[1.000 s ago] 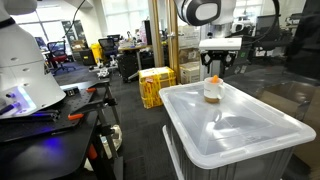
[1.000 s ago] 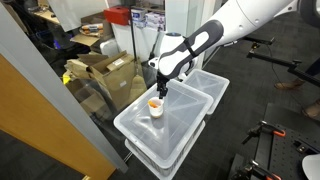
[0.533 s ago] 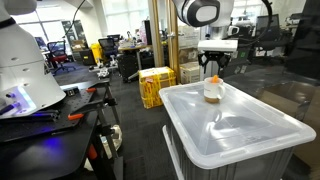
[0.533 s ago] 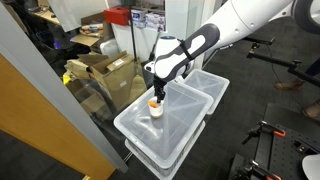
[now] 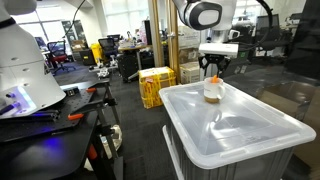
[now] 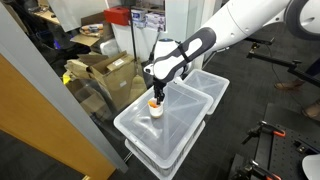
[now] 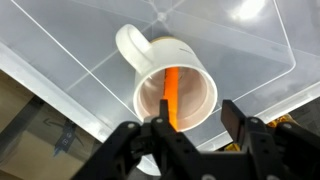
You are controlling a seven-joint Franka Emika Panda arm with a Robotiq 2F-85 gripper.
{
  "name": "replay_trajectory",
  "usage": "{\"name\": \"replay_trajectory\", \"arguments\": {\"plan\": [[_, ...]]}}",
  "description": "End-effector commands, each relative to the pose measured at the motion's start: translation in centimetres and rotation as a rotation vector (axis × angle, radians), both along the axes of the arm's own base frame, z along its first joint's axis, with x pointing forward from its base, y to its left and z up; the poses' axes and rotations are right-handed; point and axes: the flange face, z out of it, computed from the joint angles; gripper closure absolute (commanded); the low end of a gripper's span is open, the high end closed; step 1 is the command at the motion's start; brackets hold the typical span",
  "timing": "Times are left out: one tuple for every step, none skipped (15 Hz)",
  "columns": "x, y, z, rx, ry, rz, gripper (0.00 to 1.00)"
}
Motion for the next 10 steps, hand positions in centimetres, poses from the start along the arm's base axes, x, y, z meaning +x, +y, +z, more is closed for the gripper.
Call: {"name": "replay_trajectory", "arguments": {"plan": [[1.1,0.0,-0.3,0.005,0.019,0.008,0.44],[1.2,0.0,-0.4,-0.003,0.017,0.001,0.44],[1.4,-0.1,-0.5,0.004,0.018,0.002,0.44],[1.6,-0.1,-0.6,0.005,0.016,0.002,0.44],[1.8,-0.1,-0.7,0.007,0.017,0.001,0.45],[1.9,-0.2,-0.9,0.009,0.018,0.000,0.44],[2.1,-0.1,-1.0,0.014,0.023,0.001,0.45],[2.2,-0.1,-1.1,0.012,0.029,0.001,0.45],[2.4,-0.1,-1.3,0.015,0.035,0.003,0.45],[2.4,0.0,-1.4,0.021,0.045,0.008,0.46]]}}
